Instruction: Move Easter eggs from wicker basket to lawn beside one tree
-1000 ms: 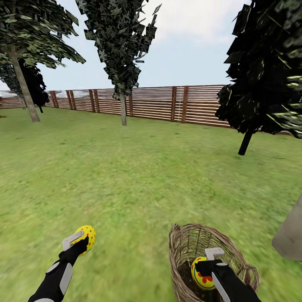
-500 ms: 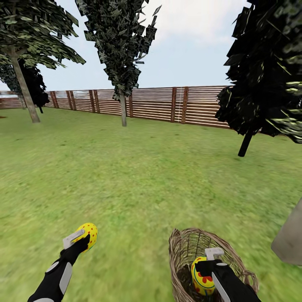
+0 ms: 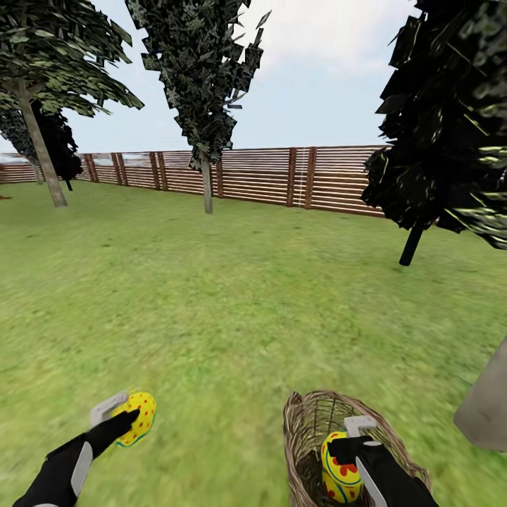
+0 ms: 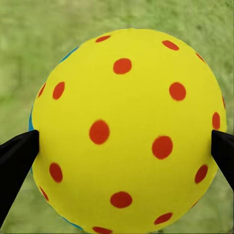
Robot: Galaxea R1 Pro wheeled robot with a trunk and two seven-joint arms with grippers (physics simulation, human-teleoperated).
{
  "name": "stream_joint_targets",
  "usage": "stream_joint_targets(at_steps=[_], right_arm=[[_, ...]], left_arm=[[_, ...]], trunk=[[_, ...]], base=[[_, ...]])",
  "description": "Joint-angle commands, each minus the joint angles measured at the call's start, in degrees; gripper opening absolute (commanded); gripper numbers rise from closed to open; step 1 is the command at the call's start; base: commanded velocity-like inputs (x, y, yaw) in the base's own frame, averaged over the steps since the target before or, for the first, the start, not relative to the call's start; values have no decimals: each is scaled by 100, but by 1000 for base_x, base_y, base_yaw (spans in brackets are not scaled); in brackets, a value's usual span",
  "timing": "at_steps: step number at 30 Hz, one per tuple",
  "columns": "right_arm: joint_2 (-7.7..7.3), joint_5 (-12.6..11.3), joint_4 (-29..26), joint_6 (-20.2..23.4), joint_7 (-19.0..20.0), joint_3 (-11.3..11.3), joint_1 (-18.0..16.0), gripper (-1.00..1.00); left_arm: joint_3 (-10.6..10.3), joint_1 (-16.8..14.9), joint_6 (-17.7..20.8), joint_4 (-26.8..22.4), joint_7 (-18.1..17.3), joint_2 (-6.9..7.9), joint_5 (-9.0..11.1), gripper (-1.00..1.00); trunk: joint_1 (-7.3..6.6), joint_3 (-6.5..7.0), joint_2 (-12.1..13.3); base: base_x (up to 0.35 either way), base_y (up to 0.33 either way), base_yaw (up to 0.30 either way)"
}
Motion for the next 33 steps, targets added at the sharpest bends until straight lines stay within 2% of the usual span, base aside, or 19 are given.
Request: stream_joint_targets(at_steps=[1, 6, 7, 11, 23, 33], right_arm=[[-1, 0, -10, 38, -20, 37, -2, -100], [1, -3, -10, 55, -20, 35, -1, -100], [1, -3, -10, 57, -22, 34, -2, -100], [1, -3, -10, 58, -22, 34, -1, -100], [56, 6, -10, 66, -23, 59, -1, -100], [49, 8, -12, 74, -16, 63, -2, -100]], left_arm=[[24, -6, 272, -23, -45, 54, -69, -100], [-3, -6, 559, -100, -50, 125, -678, -100], [-7, -6, 722, -104, -51, 125, -730, -100], [-19, -6, 893, -98, -53, 99, -768, -100], [11, -6, 846, -34, -14, 57, -741, -100], [26, -5, 797, -7, 18, 33, -729, -100]], trunk=[[-23, 13, 39], [-133, 102, 239], [-155, 120, 280], [-243, 192, 440], [-507, 408, 921], [-529, 425, 961]], base=[[0, 0, 0], [0, 0, 0], [0, 0, 0], [0, 0, 0], [0, -8, 0], [0, -5, 0]])
